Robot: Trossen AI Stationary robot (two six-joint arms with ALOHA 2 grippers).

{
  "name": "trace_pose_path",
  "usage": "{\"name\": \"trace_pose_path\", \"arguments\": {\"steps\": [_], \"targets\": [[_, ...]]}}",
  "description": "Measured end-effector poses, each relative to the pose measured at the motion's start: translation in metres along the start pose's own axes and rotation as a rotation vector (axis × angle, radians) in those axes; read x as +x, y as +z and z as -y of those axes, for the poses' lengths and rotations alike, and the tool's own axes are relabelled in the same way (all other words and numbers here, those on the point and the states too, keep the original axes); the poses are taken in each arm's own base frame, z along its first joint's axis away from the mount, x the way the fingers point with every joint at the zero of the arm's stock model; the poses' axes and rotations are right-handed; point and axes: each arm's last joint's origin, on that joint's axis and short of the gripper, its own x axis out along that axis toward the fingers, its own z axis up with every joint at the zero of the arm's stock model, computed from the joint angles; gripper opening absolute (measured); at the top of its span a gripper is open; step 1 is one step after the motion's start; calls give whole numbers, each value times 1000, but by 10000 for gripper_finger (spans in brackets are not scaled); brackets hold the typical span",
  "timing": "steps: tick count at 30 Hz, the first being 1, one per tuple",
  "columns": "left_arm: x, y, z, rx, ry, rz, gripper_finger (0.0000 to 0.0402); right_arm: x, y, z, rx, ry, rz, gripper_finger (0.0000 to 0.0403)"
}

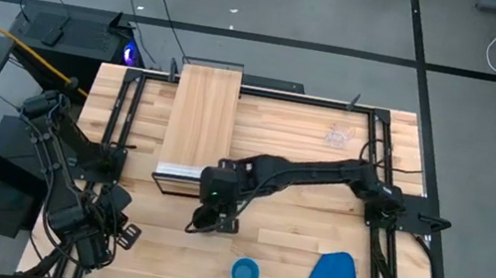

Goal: Stack small to large cups/mugs on shelf
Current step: Move the blue cup to the bottom of the table

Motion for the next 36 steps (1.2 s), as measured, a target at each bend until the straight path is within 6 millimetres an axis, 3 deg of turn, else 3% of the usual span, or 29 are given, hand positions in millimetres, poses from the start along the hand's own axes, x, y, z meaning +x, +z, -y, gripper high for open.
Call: {"name": "trace_pose_path", "arguments": {"steps": [10,14,18,21,27,36], "targets": [[0,2,1,29,-41,70,27,-114,-35,-4,244,2,-29,99],[0,2,1,46,-46,82,25,-147,-52,-24,334,-51,-4,99],[0,3,2,92,-54,98,30,-168,-66,-51,409,-138,65,99],[0,3,2,121,-62,110,33,-171,-73,-74,479,-157,101,99],[0,3,3,152,-71,114,29,-156,-84,-118,474,-136,53,99],[-1,-2,10,124,-145,74,29,-124,-102,-156,407,-253,50,99]]}}
